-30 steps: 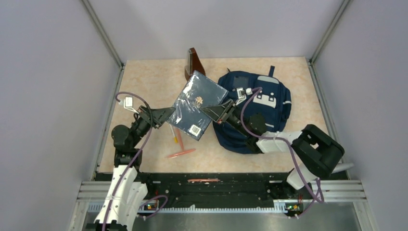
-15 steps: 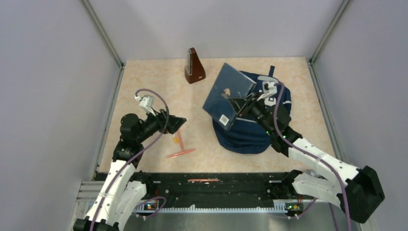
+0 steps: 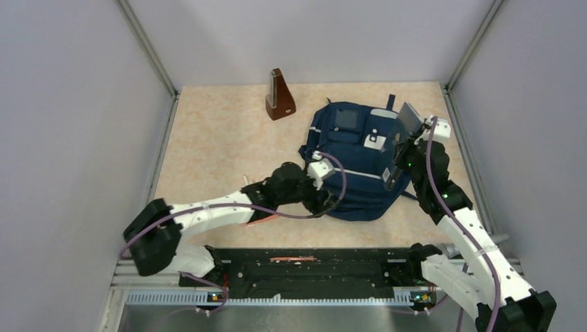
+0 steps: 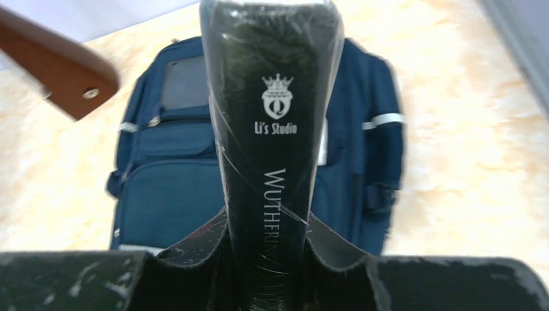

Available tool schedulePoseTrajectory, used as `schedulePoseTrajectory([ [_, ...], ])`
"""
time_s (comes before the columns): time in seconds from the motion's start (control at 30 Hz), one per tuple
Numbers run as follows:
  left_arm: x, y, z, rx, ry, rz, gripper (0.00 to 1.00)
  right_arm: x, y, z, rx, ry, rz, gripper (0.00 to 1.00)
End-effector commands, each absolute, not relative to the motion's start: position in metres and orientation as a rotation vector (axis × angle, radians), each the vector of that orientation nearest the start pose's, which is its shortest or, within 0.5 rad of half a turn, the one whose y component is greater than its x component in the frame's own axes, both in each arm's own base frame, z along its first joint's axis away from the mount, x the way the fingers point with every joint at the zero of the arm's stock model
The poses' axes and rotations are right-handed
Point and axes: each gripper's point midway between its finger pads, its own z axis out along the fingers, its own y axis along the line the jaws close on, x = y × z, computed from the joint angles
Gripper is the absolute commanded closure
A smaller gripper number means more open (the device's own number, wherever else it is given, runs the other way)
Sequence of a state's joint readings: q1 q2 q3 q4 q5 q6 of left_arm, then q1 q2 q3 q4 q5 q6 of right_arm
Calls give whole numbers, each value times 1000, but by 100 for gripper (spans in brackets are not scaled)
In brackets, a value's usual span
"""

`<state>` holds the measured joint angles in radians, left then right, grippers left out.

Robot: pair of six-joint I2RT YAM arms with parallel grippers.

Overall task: Pack the student bag
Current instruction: Place the book in the student bag.

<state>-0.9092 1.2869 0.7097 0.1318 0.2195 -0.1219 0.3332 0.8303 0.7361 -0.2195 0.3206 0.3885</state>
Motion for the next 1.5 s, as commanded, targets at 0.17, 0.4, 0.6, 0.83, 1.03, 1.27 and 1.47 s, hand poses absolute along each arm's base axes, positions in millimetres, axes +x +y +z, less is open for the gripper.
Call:
schedulePoseTrajectory([
  [0.17,214,-462,156,1205,1572,-784,15,280,2,312,401,1619,-2,100],
  [0.4,217,-488,126,1293,1566,-745,10,259,-8,317,405,1603,-21,100],
  [0.6,232,-487,107,1291,1574,-607,8,254,-4,319,396,1598,17,100],
  [0.83,272,-467,111,1083,1594,-322,30,248,0,327,386,1572,64,100],
  [1.03,292,-453,151,896,1567,-238,83,243,7,334,359,1572,119,100],
  [1.27,301,-448,205,818,1509,-222,100,230,15,347,328,1574,188,100],
  [1.47,293,-447,241,787,1526,-337,100,227,21,334,323,1622,216,100],
])
